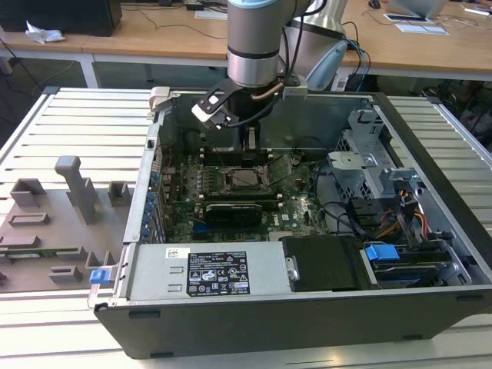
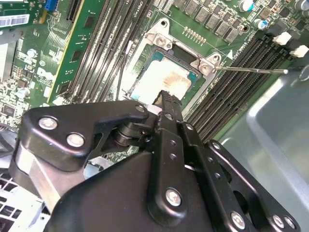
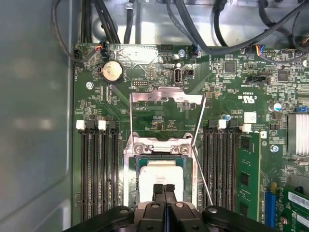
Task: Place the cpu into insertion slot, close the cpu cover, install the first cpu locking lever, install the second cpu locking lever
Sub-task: 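Place the cpu into insertion slot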
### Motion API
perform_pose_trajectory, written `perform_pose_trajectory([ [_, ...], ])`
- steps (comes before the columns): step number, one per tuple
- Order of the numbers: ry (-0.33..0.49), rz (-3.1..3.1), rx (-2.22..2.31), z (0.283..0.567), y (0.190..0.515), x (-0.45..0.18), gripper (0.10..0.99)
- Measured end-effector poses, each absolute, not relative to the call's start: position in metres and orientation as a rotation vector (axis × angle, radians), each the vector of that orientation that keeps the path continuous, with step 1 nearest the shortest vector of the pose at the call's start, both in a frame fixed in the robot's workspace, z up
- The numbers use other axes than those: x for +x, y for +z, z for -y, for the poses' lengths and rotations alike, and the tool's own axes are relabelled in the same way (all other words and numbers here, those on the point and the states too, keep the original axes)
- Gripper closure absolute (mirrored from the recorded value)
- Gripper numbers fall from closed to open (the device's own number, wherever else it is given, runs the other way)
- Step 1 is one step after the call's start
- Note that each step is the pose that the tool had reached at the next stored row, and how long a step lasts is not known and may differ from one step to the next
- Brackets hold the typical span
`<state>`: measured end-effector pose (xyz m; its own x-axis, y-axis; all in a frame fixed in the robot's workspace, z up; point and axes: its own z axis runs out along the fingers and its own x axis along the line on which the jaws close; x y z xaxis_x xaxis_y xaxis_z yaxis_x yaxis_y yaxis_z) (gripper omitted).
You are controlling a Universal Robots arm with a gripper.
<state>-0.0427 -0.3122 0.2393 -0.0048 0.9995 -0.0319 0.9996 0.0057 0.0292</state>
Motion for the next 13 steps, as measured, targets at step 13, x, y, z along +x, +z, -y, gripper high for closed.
perform_pose_trajectory([
  [13, -0.003, -2.197, 2.185, 0.312, 0.260, -0.043, 0.980],
])
